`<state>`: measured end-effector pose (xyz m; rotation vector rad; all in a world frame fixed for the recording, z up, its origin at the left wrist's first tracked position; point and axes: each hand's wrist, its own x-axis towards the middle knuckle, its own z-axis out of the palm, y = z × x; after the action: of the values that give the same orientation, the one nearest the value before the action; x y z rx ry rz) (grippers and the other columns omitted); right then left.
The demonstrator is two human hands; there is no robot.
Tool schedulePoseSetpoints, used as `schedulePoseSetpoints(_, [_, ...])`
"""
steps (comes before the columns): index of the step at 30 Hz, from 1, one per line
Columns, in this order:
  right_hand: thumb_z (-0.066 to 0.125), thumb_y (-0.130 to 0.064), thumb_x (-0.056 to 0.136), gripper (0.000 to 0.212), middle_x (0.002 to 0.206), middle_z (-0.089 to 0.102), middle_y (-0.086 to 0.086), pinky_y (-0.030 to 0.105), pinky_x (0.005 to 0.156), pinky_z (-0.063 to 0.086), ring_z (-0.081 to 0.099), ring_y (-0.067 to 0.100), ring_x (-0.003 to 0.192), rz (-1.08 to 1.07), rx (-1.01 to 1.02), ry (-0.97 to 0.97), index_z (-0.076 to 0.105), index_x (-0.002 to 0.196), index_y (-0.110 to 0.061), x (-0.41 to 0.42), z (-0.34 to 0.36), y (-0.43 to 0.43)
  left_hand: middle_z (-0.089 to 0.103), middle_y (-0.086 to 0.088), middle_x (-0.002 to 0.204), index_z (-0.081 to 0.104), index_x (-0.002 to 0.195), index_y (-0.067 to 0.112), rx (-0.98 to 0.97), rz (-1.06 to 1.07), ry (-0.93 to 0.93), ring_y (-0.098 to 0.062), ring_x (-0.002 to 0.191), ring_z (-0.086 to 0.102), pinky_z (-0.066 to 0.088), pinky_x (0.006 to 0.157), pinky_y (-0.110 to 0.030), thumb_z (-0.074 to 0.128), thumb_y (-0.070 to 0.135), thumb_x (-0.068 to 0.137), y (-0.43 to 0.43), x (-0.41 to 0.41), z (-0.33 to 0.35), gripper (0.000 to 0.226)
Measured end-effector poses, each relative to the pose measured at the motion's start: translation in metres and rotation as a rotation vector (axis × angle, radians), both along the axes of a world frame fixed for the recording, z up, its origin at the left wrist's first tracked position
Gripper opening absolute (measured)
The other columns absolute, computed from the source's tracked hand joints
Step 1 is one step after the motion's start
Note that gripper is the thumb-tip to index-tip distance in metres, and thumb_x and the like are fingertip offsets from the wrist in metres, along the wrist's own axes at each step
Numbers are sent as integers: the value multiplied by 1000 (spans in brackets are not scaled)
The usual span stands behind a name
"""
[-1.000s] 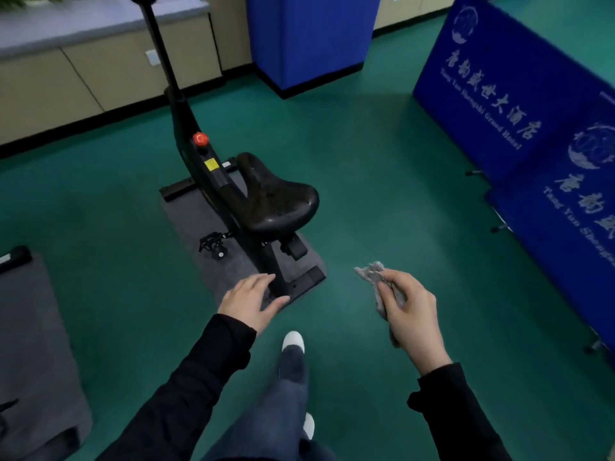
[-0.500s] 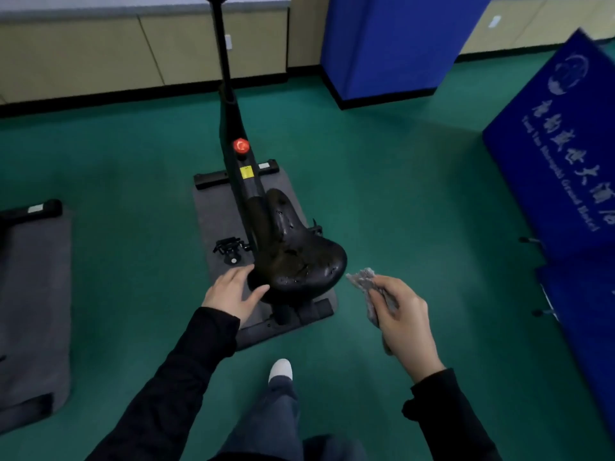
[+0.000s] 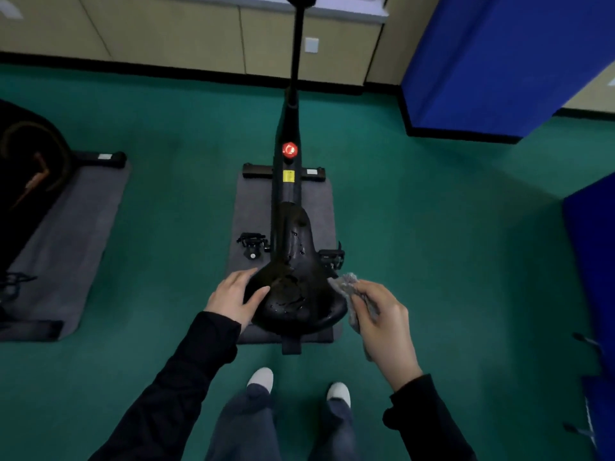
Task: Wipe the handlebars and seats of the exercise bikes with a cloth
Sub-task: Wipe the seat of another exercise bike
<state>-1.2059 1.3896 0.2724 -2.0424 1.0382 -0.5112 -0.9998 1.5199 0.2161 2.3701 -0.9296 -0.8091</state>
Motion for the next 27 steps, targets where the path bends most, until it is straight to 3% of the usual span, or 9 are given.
schedulePoseSetpoints(4, [62, 1, 89, 14, 104, 66, -2, 6, 92, 39, 60, 9, 102, 89, -38, -33, 70, 99, -5, -3, -6, -24, 48, -9, 137, 46, 136, 11, -37, 150, -11, -25, 126, 44, 35, 105, -36, 52, 34, 94, -4, -21, -6, 48])
schedulePoseSetpoints(12, [62, -1, 90, 13, 108, 66, 4, 15, 97, 42, 60, 16, 106, 257, -93, -62, 70, 100, -2, 18, -18, -55, 47, -7, 138, 46, 136, 13, -63, 312, -19, -25, 127, 42, 33, 106, -34, 48, 37, 95, -12, -31, -16, 48])
schedulePoseSetpoints(17, [59, 0, 91, 17, 117, 64, 10, 32, 104, 42, 56, 21, 116, 330, -212, -89, 68, 105, -2, 78, -27, -71, 52, -3, 132, 52, 130, 15, -132, 299, -6, -18, 122, 45, 28, 95, -17, 49, 35, 95, -14, -21, -24, 41])
schedulePoseSetpoints(19, [58, -2, 92, 18, 121, 63, 9, 31, 107, 38, 53, 21, 119, 372, -244, -84, 68, 108, -3, 111, -34, -78, 54, 1, 129, 54, 129, 16, -180, 280, 8, -13, 119, 46, 26, 92, -12, 49, 35, 95, -12, -18, -29, 39])
schedulePoseSetpoints(22, [57, -4, 93, 19, 124, 62, 7, 22, 109, 32, 50, 18, 123, 504, -279, -35, 67, 109, -4, 151, -51, -86, 54, 7, 125, 56, 127, 18, -243, 260, 34, -8, 117, 46, 27, 95, -13, 50, 35, 94, -6, -12, -38, 37])
schedulePoseSetpoints(27, [61, -3, 91, 11, 111, 68, 1, 32, 106, 40, 57, 14, 113, 876, -379, -100, 70, 97, -5, 145, -73, -83, 56, 10, 120, 60, 122, 19, -331, 258, 87, -7, 116, 47, 31, 100, -18, 52, 30, 93, -4, -6, -48, 32])
